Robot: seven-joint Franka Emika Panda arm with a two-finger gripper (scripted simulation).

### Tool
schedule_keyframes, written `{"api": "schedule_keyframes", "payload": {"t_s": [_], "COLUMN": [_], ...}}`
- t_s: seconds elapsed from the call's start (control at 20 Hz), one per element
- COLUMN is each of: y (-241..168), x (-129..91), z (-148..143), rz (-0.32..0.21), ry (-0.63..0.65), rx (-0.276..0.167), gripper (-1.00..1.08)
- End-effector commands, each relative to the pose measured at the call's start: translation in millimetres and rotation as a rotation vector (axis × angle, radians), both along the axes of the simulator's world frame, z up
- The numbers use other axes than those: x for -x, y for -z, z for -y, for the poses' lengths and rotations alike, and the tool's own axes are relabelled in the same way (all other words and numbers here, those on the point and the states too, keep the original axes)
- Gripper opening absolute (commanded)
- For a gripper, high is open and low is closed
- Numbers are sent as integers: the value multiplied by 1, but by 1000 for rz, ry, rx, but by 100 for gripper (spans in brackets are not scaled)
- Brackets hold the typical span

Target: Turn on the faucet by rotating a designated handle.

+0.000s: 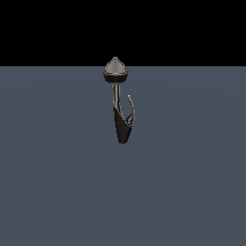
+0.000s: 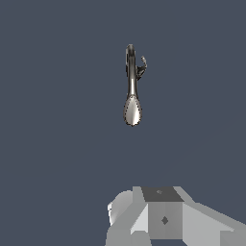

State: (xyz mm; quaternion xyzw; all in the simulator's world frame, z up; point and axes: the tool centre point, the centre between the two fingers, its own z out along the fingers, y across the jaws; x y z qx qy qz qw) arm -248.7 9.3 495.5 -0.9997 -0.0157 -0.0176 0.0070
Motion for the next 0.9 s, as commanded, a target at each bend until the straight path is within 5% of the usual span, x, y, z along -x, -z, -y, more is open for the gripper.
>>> {"api": "schedule_keyframes", "payload": {"t_s": [0.0,0.45,0.85], "y": [0,7,27], "x": [0,-13,-48], "z": [0,-5,-14], "rz": [0,-23,-84], "ry": [0,50,178], "rx": [0,-20,-72], "gripper": [-100,-100,-100]}}
